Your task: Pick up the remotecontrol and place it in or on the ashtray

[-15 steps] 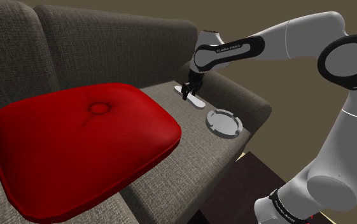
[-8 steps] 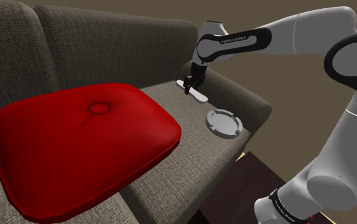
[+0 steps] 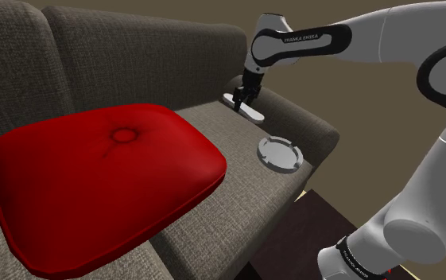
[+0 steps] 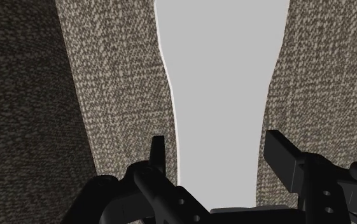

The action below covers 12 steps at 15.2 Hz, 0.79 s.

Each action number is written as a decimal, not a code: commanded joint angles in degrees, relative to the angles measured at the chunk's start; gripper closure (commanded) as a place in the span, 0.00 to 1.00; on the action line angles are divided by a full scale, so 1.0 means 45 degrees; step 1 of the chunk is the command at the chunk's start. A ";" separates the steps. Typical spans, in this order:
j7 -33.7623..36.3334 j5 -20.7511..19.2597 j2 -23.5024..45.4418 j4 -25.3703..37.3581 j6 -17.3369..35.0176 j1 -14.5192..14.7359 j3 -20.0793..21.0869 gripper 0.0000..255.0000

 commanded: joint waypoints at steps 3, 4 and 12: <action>-0.0367 0.0068 -0.1718 -0.2175 0.0465 -0.0225 -0.0134 1.00; -0.0471 0.0081 -0.2192 -0.2767 0.0586 -0.0282 -0.0179 1.00; -0.1378 0.0015 -0.5939 -0.6940 0.1030 -0.0729 -0.0688 1.00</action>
